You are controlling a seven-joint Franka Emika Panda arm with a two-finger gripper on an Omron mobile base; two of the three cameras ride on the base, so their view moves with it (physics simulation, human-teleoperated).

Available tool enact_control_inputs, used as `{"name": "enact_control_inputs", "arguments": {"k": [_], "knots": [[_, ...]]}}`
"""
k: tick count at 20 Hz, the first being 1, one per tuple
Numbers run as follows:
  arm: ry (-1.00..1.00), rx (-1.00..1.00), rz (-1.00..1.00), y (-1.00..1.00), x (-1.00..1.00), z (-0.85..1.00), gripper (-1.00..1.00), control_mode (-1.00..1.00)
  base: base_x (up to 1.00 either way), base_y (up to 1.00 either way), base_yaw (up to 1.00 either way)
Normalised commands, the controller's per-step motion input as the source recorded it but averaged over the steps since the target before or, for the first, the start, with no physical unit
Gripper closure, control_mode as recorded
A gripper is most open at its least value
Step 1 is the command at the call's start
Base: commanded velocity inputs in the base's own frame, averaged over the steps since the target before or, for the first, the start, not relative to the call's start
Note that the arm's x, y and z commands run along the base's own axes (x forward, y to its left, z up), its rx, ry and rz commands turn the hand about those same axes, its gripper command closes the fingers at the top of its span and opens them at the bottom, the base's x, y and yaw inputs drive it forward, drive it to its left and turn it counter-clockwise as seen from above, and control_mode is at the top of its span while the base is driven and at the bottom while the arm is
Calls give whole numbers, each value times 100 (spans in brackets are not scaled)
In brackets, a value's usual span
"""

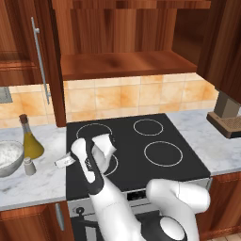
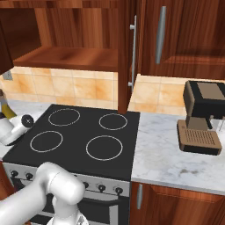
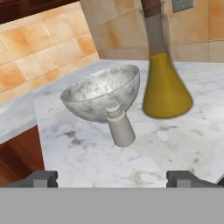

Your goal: Retrieve the bottle and the shaker from the cabinet and place them next to the mixing bowl on the counter. Then add garlic from the fridge to the mixing bowl.

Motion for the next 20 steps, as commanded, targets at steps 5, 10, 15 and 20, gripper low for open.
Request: {"name": "enact_control_inputs", "arguments": {"k": [5,10,15,20], "knots": [[43,-18,-6,-95,1,53,-100,-100,0,0,0],[25,-48,0,-96,17,0,-100,-100,0,0,0],[16,-56,-4,-74,-4,2,-100,-100,0,0,0],[8,-46,-23,-72,-20,1,-100,-100,0,0,0]]}}
